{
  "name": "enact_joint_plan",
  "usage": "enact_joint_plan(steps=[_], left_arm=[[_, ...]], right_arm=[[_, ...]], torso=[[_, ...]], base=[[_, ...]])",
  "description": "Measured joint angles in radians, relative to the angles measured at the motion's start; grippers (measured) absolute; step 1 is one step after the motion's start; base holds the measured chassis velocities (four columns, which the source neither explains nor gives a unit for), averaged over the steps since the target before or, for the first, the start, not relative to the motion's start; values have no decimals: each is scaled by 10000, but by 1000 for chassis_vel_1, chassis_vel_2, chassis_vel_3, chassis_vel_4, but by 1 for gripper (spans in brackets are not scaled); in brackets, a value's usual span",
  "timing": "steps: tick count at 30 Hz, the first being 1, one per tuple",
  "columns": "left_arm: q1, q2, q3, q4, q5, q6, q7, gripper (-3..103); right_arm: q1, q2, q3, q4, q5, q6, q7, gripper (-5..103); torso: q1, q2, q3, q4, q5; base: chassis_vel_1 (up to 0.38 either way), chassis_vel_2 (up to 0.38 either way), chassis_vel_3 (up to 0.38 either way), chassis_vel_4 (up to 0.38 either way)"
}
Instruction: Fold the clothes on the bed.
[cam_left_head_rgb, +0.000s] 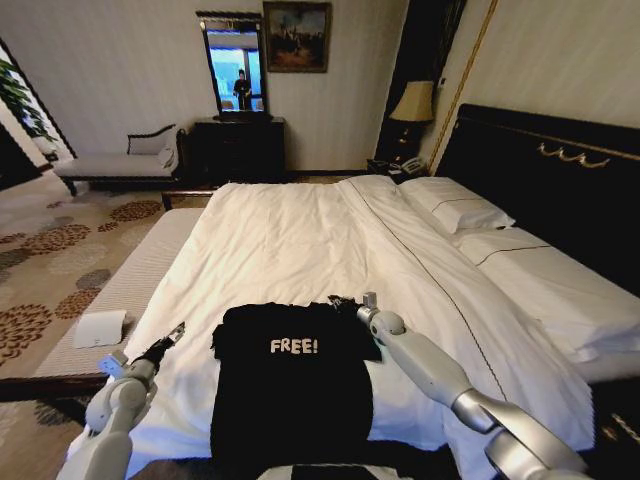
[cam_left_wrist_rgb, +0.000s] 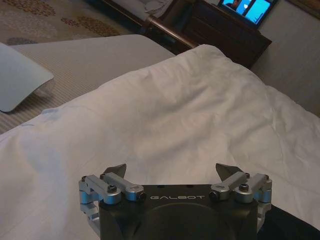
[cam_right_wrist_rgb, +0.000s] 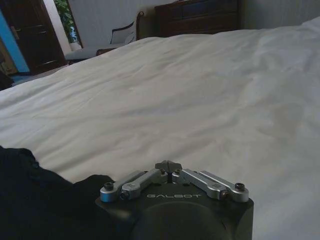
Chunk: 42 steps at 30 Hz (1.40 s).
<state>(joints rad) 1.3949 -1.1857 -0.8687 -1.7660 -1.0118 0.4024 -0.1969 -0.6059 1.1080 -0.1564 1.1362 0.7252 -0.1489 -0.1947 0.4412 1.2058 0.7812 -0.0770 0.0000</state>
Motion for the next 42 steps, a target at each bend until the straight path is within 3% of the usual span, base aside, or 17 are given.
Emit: enact_joint_plan(steps=[2, 5, 6, 7, 10, 13, 14, 19, 20, 24, 26, 30, 32, 33, 38, 39, 42], left_arm=[[1, 0, 2, 9, 1, 0, -2, 100], [32, -23, -49, 19, 2, -1, -2, 100], [32, -23, -49, 19, 2, -1, -2, 100], [37, -48, -177, 20, -65, -4, 4, 100], [67, -58, -296, 27, -203, -6, 7, 100], [267, -59, -399, 62, -335, -56, 52, 100], [267, -59, -399, 62, -335, -56, 52, 100], [375, -211, -411, -157, -364, -85, 48, 100], [375, -211, -411, -157, -364, -85, 48, 100], [463, -193, -425, -407, -388, -69, 6, 100], [483, -178, -440, -435, -400, -67, 6, 100], [647, -45, -595, -539, -481, -63, 2, 100], [670, -29, -625, -546, -495, -63, 2, 100], [683, -23, -645, -548, -505, -63, 1, 100], [689, -69, -624, -564, -494, -63, -14, 100], [675, -120, -575, -578, -460, -62, -26, 100], [671, -163, -538, -583, -427, -62, -32, 100]], right_arm=[[-31, 4, 55, 45, -16, -10, 136, 1], [-390, -187, 676, 1023, 818, -462, 1478, -2], [-390, -187, 676, 1023, 818, -462, 1478, -2], [-813, -459, 1228, 1951, 1537, -843, 2260, 3], [-1434, -745, 1828, 2865, 2230, -1290, 2981, 8], [-3010, -1087, 3210, 4594, 3390, -2182, 4304, 24], [-3010, -1087, 3210, 4594, 3390, -2182, 4304, 24], [-4308, -1028, 4151, 5096, 3674, -2420, 4797, 45], [-4308, -1028, 4151, 5096, 3674, -2420, 4797, 45], [-4658, -697, 4401, 4875, 3599, -2428, 4780, 67], [-4674, -659, 4414, 4815, 3551, -2425, 4773, 67], [-4764, -556, 4525, 4636, 3404, -2387, 4735, 89], [-4819, -557, 4550, 4637, 3404, -2382, 4723, 89], [-4898, -562, 4553, 4641, 3423, -2380, 4707, 95], [-5015, -570, 4469, 4547, 3437, -2365, 4634, 83], [-5027, -552, 4437, 4467, 3436, -2353, 4607, 73], [-5036, -544, 4426, 4429, 3435, -2341, 4572, 67]], torso=[[0, 0, 0, 0, 1], [1, 0, 1, 3, 2], [1, 0, 1, 3, 2], [1, 0, -1, 3, -1], [0, 0, -1, -1, -1], [-2, 1, -2, -5, 0], [-2, 1, -2, -5, 0], [-1, 0, -2, -3, 2], [-1, 0, -2, -3, 2], [-1, 0, -1, -2, 2], [-1, 0, -1, -2, 2], [-1, 0, 0, 1, 0], [0, 0, -1, 1, 0], [-1, 0, -1, 0, 1], [-1, 0, -1, 0, 1], [-1, 1, 0, 0, 0], [0, 0, 0, 0, 0]], base=[[0, 0, 0, 0], [0, 0, 0, 0], [0, 0, 0, 0], [0, 0, 0, 0], [0, 0, 0, 0], [0, 0, 0, 0], [0, 0, 0, 0], [0, 0, 0, 0], [0, 0, 0, 0], [0, 0, 0, 0], [0, 0, 0, 0], [0, 0, 0, 0], [0, 0, 0, 0], [0, 0, 0, 0], [0, 0, 0, 0], [0, 0, 0, 0], [0, 0, 0, 0]])
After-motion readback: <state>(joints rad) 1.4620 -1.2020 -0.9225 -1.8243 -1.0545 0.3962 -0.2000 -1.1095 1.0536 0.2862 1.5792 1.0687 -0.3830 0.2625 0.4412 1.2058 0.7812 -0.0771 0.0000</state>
